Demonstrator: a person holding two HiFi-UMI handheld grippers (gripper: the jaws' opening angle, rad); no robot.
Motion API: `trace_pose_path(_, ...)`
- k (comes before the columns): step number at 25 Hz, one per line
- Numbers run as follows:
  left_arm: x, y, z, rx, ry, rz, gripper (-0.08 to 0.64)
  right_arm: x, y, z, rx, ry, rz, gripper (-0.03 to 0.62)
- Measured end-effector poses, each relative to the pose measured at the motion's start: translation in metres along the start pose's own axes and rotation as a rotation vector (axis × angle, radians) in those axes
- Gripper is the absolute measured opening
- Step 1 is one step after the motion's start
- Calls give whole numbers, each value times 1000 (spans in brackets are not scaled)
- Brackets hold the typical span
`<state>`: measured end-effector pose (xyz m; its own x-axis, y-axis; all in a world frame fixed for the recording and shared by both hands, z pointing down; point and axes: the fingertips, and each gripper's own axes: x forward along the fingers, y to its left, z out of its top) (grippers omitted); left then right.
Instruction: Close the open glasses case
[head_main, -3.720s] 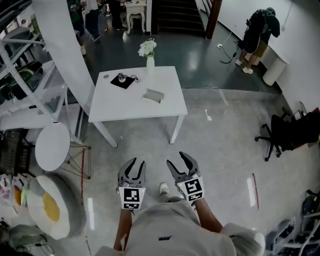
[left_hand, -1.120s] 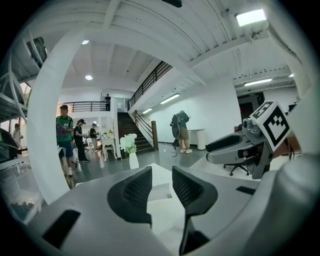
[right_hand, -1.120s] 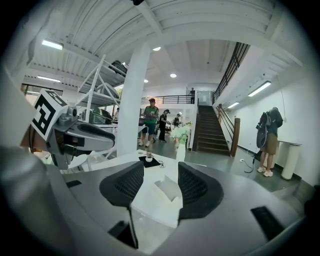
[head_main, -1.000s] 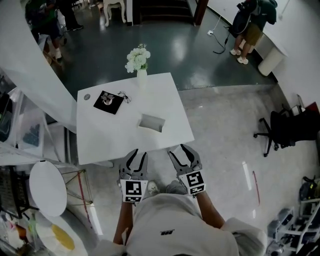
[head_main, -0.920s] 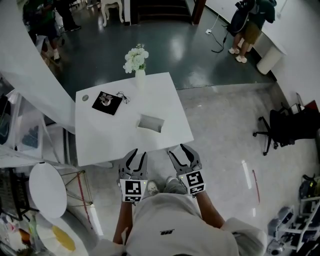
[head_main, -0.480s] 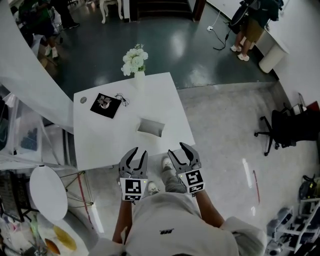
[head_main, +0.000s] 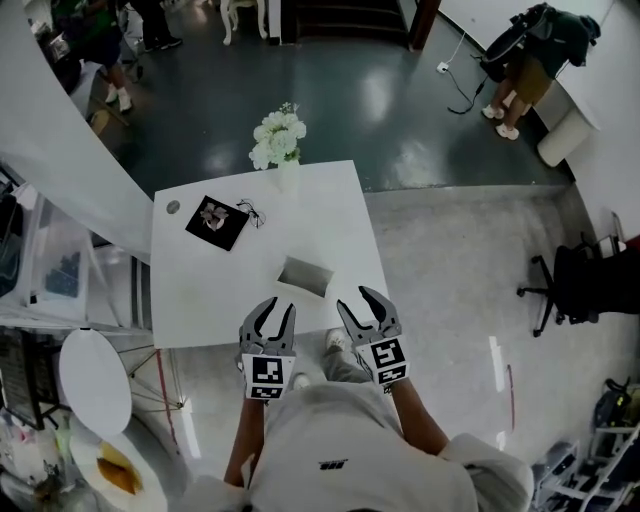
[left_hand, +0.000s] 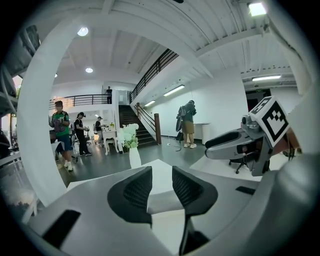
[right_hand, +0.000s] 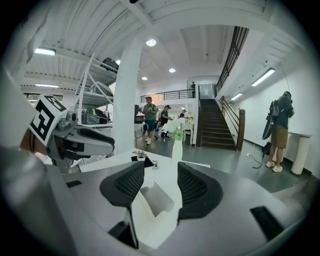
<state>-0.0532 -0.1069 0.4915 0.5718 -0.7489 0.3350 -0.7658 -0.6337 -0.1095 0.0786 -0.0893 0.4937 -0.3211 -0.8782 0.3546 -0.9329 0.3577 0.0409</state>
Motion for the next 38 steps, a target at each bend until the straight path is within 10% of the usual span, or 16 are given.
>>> trace_pose_path(24, 106, 4, 9, -69, 88, 168, 135, 74, -88, -22, -22, 54, 203, 201)
trace_pose_path(38, 149, 10, -27, -75, 115, 66, 109, 127, -82, -39, -1, 104, 229, 198)
